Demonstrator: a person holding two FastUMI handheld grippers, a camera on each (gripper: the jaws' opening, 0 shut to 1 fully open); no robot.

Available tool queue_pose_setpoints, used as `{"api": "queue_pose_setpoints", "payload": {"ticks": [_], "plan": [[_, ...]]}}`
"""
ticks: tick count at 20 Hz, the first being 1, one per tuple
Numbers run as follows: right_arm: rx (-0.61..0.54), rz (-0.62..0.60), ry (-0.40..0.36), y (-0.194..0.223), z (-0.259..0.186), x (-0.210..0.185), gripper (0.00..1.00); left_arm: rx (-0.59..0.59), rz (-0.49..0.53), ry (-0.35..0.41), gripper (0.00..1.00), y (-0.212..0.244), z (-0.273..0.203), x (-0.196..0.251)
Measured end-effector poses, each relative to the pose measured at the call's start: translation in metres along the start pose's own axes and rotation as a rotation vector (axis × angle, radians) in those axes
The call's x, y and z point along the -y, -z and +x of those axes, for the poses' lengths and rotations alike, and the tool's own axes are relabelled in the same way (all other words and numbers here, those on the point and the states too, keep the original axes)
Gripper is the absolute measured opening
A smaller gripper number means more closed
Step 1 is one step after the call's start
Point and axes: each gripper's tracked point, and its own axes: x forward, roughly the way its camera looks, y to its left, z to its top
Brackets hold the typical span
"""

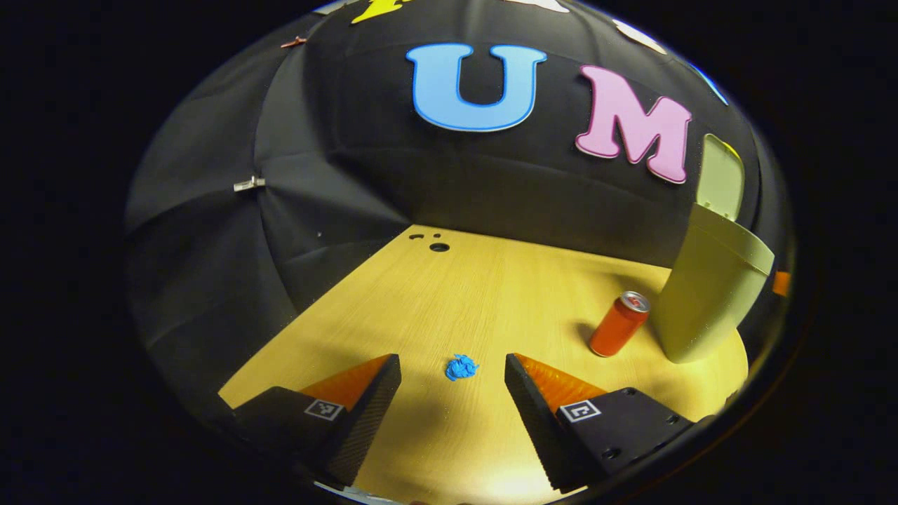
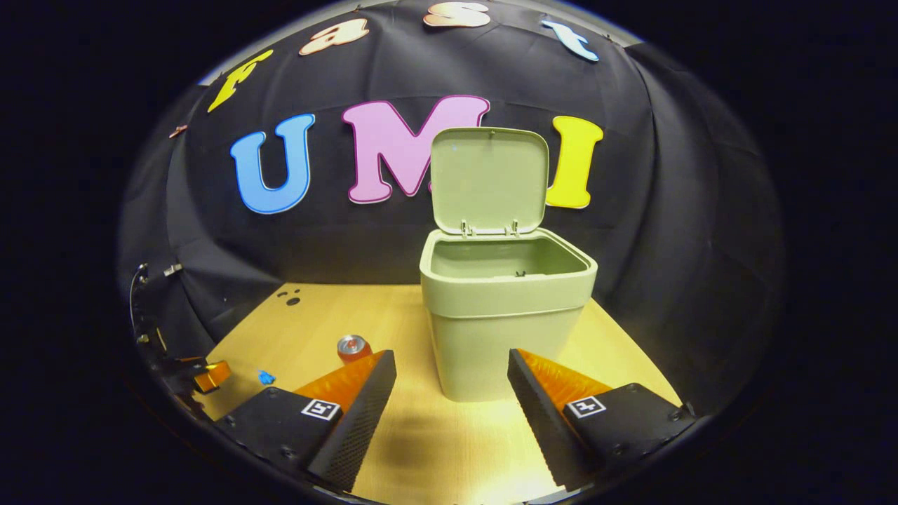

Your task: Press the lid of the desktop garbage bin to open it, pick up the crumpled paper on the desktop and throw it into the bin, then pick up the pop can on the desktop and drop it into the bin, and finally close the garbage bin lid.

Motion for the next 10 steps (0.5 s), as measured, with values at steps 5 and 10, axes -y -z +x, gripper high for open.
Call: {"api": "queue_pose_setpoints", "payload": {"ticks": [5, 10], "plan": [[-0.073, -0.05, 0.0, 0.025, -0.011, 0.003, 1.0, -0.081, 0.004, 0.0, 0.96, 0.024, 0.051, 0.0], [-0.125, -0.108, -0.026, 0.041, -0.018, -0.003, 0.99, -0.134, 0.025, 0.007, 0.96, 0.046, 0.087, 0.007]]}}
